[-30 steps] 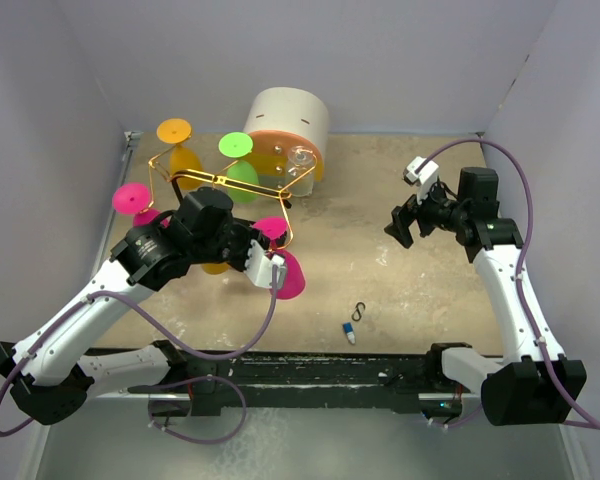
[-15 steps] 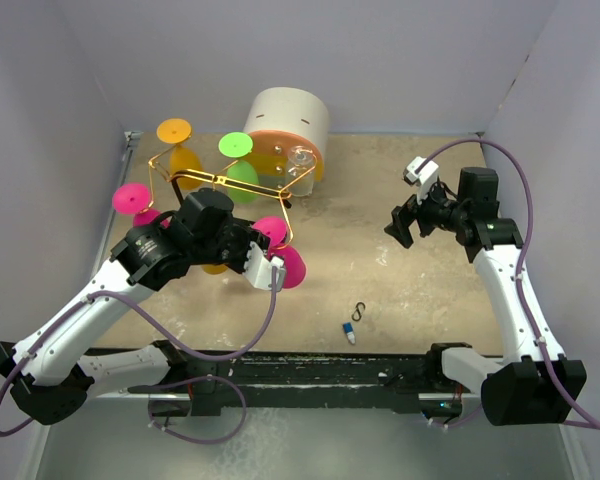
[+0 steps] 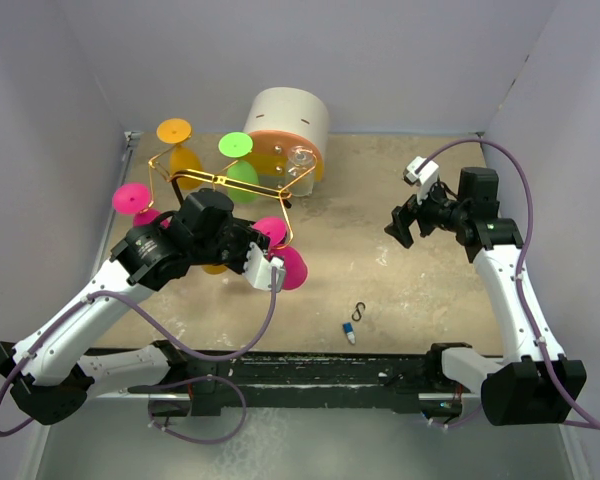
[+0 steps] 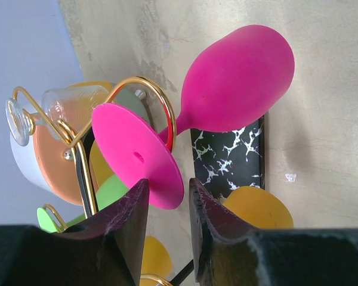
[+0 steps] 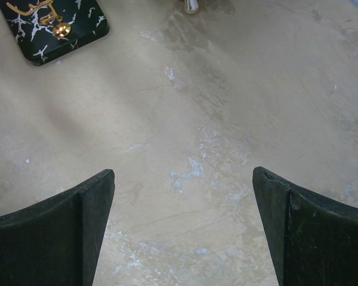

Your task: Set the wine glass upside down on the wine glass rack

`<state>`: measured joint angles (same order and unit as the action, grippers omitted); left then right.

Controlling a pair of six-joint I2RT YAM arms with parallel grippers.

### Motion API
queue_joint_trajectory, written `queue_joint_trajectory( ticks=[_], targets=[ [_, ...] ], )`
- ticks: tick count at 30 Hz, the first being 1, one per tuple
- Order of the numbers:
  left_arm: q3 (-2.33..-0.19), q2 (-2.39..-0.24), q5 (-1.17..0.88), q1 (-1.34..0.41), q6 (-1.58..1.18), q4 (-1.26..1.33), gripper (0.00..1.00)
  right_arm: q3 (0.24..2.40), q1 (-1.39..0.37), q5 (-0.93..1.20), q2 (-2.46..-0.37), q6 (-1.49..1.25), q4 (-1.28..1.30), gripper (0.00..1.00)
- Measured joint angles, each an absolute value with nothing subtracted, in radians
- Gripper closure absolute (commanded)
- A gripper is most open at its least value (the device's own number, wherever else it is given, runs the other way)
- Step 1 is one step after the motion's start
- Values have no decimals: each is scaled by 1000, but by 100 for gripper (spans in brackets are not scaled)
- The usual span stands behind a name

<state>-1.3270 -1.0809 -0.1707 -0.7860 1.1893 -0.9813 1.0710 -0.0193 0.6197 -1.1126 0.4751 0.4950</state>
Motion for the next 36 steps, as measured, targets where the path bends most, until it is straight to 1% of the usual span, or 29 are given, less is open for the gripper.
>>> queue_joint_trajectory(
  ticks=[23, 36],
  targets=[
    [-1345, -1081, -199, -786, 1179, -985, 63, 1056, -19, 619, -1113, 476, 495, 0],
    [-1345, -1081, -199, -786, 1179, -994, 60, 1056, -19, 620, -1113, 476, 495, 0]
  ],
)
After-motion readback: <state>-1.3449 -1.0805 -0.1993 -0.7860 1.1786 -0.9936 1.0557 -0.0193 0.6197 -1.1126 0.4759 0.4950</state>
